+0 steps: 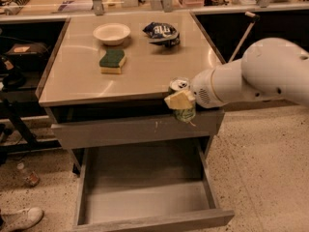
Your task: Pick green can from middle drawer and place on counter
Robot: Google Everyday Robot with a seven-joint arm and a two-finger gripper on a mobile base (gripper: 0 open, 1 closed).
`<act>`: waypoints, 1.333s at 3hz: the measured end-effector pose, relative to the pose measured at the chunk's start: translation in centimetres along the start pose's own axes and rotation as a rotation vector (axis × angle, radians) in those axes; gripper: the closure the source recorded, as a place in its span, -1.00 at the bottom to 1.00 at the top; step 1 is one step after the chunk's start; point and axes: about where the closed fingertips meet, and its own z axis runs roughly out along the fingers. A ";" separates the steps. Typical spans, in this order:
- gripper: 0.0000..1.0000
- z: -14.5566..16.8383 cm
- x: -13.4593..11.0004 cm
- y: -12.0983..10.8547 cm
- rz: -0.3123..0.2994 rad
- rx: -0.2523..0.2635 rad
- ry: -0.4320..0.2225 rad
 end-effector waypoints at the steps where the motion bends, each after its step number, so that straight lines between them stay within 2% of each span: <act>1: 1.00 -2.9 -2.7 -0.6 -0.061 0.053 0.012; 2: 1.00 -3.0 -2.8 -0.7 -0.066 0.056 0.013; 3: 1.00 -2.7 -4.3 -1.8 -0.045 0.054 -0.009; 4: 1.00 -1.4 -8.0 -5.1 -0.010 0.046 -0.060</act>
Offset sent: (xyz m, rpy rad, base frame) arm 0.0019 -0.0066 0.0355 -0.0573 -0.0464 0.0004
